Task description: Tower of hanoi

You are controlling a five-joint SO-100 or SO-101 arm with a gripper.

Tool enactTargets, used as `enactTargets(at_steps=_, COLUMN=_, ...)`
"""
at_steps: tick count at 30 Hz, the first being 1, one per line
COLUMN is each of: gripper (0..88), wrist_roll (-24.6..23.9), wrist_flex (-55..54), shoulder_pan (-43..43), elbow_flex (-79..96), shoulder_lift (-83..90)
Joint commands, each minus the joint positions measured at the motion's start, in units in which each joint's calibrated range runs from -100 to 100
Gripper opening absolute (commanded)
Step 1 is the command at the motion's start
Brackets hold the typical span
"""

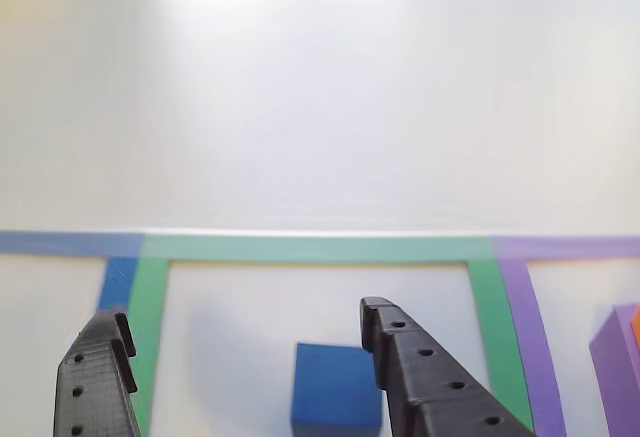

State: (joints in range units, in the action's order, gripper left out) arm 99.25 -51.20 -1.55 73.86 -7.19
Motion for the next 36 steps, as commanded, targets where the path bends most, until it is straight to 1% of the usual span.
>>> enactTargets(at_steps=1, gripper=25.4, wrist_roll=0.75, wrist_flex=9.47, shoulder_pan=2.58, elbow_flex=-1.12, shoulder_lift=12.48)
enactTargets(at_steps=3, gripper=24.8, wrist_roll=0.75, wrist_flex=13.2, shoulder_pan=3.57, elbow_flex=-1.76, shoulder_lift=16.4)
enactTargets(at_steps=6, gripper=21.5, wrist_roll=0.75, wrist_flex=18.13, shoulder_pan=4.71, elbow_flex=-2.03, shoulder_lift=22.65)
enactTargets(at_steps=9, gripper=11.7, wrist_roll=0.75, wrist_flex=25.26, shoulder_pan=5.17, elbow_flex=-2.57, shoulder_lift=29.78)
enactTargets(at_steps=12, gripper=1.5, wrist_roll=0.75, wrist_flex=36.26, shoulder_pan=4.71, elbow_flex=-3.57, shoulder_lift=38.44)
enactTargets(at_steps=18, gripper=0.9, wrist_roll=0.75, wrist_flex=57.31, shoulder_pan=2.12, elbow_flex=-5.66, shoulder_lift=52.78)
enactTargets(at_steps=22, gripper=0.9, wrist_roll=0.75, wrist_flex=77.95, shoulder_pan=-0.55, elbow_flex=-12.57, shoulder_lift=61.27)
enactTargets(at_steps=25, gripper=0.9, wrist_roll=0.75, wrist_flex=94.78, shoulder_pan=-4.21, elbow_flex=-22.38, shoulder_lift=64.16)
enactTargets(at_steps=29, gripper=0.9, wrist_roll=0.75, wrist_flex=114.37, shoulder_pan=-9.62, elbow_flex=-38.65, shoulder_lift=63.2)
enactTargets(at_steps=31, gripper=1.8, wrist_roll=0.75, wrist_flex=122.3, shoulder_pan=-12.29, elbow_flex=-46.19, shoulder_lift=62.24)
enactTargets(at_steps=34, gripper=2.8, wrist_roll=0.75, wrist_flex=130.8, shoulder_pan=-15.72, elbow_flex=-55.37, shoulder_lift=60.63)
enactTargets(at_steps=36, gripper=5.7, wrist_roll=0.75, wrist_flex=135.9, shoulder_pan=-18.09, elbow_flex=-61.37, shoulder_lift=59.59)
